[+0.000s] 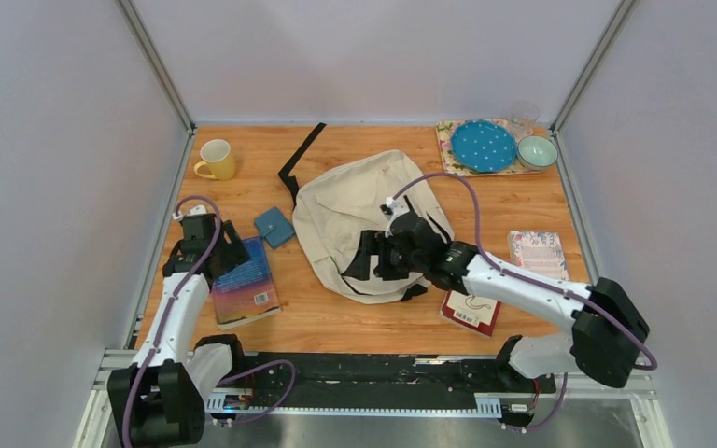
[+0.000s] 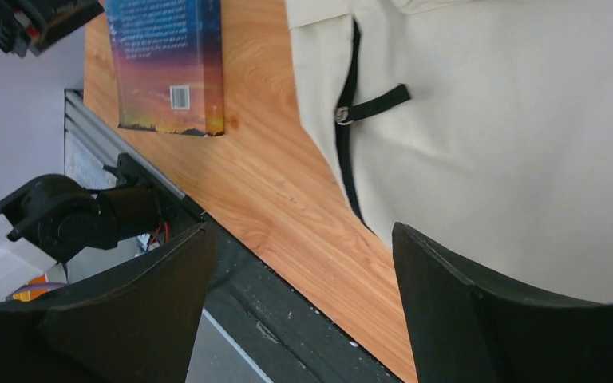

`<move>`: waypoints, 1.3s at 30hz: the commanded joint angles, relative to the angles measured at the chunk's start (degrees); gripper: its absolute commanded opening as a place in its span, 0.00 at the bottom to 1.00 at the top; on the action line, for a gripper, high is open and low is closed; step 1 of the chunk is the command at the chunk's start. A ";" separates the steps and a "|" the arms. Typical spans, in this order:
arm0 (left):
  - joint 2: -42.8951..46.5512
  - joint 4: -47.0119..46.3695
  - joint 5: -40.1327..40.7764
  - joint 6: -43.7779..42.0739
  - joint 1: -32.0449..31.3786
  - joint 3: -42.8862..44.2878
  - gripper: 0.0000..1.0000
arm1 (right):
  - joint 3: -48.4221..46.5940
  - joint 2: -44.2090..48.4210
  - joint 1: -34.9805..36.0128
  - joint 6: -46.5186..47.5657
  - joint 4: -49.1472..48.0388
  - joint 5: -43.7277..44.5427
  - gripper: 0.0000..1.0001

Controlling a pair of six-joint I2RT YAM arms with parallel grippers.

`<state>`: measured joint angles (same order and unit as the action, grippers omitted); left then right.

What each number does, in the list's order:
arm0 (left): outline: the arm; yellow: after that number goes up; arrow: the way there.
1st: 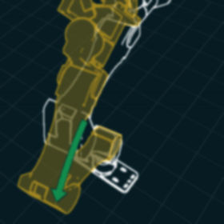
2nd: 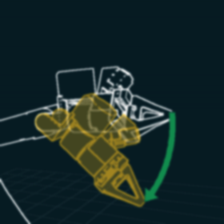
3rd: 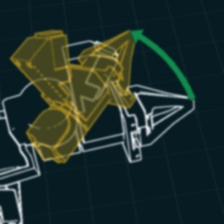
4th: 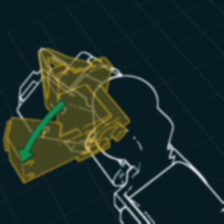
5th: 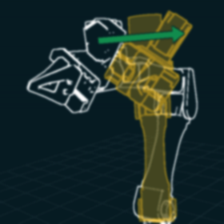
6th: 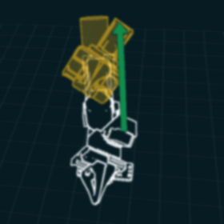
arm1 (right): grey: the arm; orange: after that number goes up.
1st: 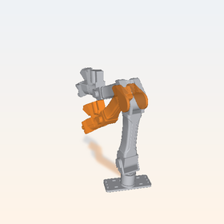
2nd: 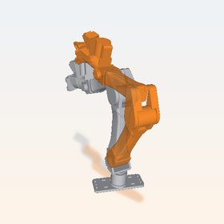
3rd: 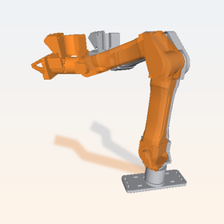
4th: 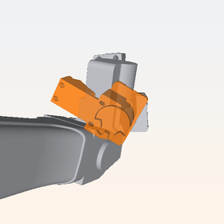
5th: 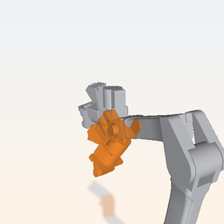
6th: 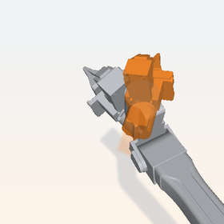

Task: Pack the student bag
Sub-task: Pick up the book from the center of the board.

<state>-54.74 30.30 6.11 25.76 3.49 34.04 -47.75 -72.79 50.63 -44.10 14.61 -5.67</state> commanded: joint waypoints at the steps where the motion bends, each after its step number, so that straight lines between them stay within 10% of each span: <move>1: 0.34 2.03 1.61 2.27 8.01 2.61 0.84 | -5.86 -7.51 1.75 2.26 -6.26 -8.55 0.84; 12: 0.78 -0.16 13.14 2.72 11.10 -3.53 0.86 | -17.63 -23.43 2.72 2.26 -8.98 -17.70 0.84; 39: 10.79 1.86 -18.94 1.57 11.28 -11.98 0.69 | -42.07 -51.92 6.85 0.15 -5.92 -24.12 0.81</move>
<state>-45.36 31.29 -5.34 27.31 14.39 22.39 -86.06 -122.89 56.99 -43.42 7.81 -28.64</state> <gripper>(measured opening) 0.710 0.817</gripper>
